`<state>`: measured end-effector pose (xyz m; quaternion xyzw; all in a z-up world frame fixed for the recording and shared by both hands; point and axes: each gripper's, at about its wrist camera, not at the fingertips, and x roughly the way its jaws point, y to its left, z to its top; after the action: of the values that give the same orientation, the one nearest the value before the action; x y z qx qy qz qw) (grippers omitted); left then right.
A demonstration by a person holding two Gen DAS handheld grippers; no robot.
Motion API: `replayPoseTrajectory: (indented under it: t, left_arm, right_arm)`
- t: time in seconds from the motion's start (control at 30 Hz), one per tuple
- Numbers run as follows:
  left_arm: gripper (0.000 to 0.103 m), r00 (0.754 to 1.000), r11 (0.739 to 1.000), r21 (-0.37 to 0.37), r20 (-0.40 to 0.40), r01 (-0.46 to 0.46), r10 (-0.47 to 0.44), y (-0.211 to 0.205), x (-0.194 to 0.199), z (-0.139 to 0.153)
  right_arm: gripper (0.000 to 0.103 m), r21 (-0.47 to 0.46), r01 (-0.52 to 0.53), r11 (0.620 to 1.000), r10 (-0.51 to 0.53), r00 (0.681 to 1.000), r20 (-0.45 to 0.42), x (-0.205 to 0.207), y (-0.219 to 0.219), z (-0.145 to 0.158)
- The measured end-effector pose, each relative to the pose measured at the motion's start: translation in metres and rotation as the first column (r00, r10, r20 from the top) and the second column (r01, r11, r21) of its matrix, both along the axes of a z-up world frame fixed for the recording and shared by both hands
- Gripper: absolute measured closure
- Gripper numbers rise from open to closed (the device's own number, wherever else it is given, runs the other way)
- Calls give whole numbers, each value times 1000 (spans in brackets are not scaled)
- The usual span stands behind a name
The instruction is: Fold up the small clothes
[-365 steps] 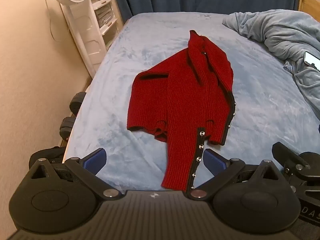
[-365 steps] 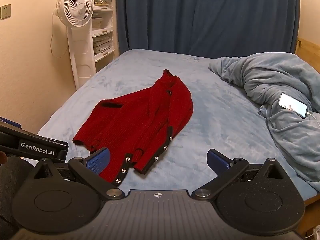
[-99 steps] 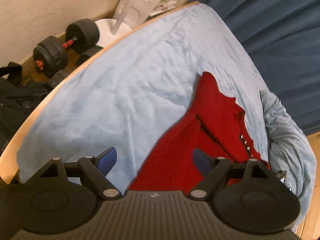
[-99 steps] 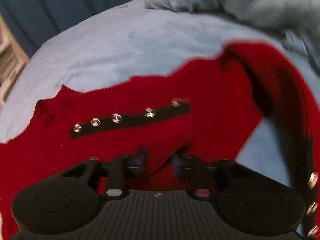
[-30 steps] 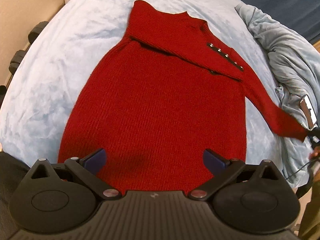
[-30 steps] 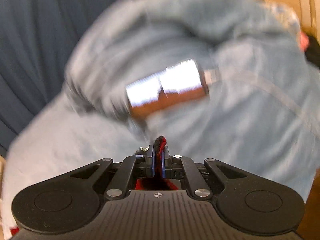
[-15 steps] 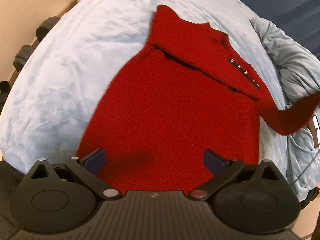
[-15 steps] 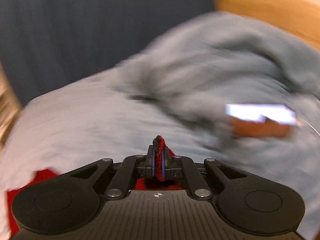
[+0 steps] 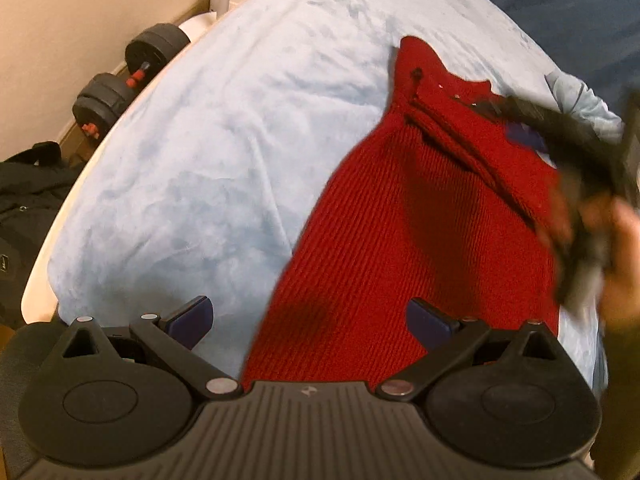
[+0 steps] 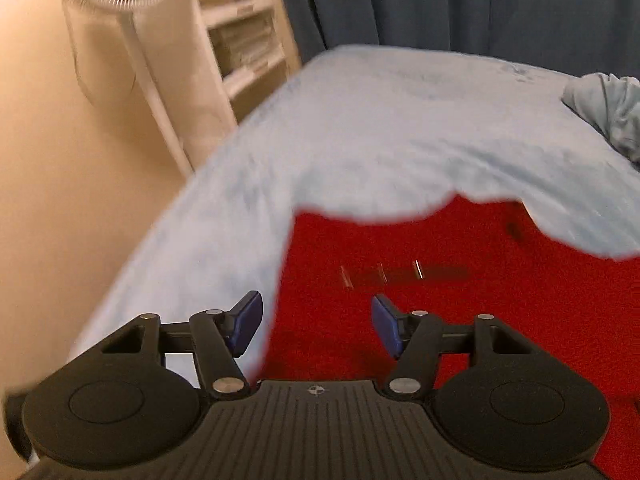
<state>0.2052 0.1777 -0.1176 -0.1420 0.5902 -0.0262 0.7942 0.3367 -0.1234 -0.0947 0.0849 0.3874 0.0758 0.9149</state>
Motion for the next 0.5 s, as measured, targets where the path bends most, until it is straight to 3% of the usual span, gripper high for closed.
replayPoseTrajectory:
  t: [0.13,0.2,0.33,0.37,0.5]
  left_arm:
    - [0,999,999,4,-7,50,-50,-13,-6,-7]
    - [0,997,997,9,11,82,-82,-25,-13,-5]
    - [0,986,987,21,51,157,-158,-52,-40,4]
    - [0,983,985,28,55,173,-174,-57,-48,6]
    - [0,965,968,65,79,244,-248,-82,-98,6]
  right_arm:
    - [41,68,70,995,-68,997,-40,-86,-57,-7]
    - [40,46,138,989,-137,990,-38,-141,-84,1]
    - [32,-74,241,968,-241,970,17,-261,-100,21]
    - [27,-122,254,959,-252,967,35,-287,-96,24]
    - [25,-219,255,942,-251,967,48,-369,-79,25]
